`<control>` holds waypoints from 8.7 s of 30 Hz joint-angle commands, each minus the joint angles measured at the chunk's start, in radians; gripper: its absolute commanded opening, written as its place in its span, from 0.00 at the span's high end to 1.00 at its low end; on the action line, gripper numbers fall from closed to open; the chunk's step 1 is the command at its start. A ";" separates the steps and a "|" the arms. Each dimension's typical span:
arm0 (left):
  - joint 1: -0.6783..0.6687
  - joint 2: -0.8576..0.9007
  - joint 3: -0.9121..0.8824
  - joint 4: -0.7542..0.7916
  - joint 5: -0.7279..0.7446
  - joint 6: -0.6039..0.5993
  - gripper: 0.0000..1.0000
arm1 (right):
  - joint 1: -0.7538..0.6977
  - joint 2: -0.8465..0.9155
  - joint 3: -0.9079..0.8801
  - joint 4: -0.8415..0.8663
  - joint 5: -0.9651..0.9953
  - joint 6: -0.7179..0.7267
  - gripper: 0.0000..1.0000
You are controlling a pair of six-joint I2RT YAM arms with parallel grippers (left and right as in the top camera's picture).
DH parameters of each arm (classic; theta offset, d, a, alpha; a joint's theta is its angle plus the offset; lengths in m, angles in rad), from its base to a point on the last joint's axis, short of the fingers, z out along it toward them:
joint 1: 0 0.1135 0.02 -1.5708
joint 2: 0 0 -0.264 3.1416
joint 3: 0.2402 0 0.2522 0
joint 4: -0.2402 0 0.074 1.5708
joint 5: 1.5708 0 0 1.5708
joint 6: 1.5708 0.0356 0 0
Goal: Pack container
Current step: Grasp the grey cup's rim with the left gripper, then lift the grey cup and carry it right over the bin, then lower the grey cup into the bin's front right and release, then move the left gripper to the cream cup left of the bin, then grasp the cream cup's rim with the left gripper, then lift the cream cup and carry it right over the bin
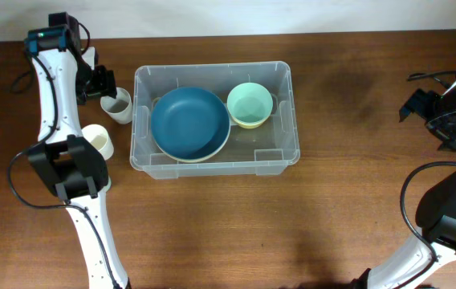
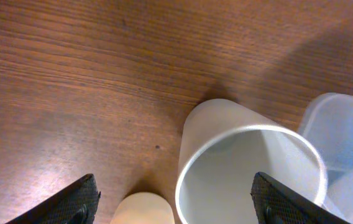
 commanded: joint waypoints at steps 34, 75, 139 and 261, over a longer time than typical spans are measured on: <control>0.169 0.032 0.427 -0.050 0.101 -0.217 0.99 | 0.003 0.000 -0.002 0.000 0.009 0.008 0.01; -0.682 -0.221 -0.081 -0.075 0.082 0.071 0.99 | 0.003 0.000 -0.002 0.000 0.009 0.008 0.01; -0.684 -0.221 -0.396 0.181 0.076 0.072 0.90 | 0.003 0.000 -0.002 0.000 0.009 0.008 0.01; -0.596 -0.665 -0.373 0.127 0.101 -0.005 0.99 | 0.003 0.000 -0.002 0.000 0.009 0.008 0.01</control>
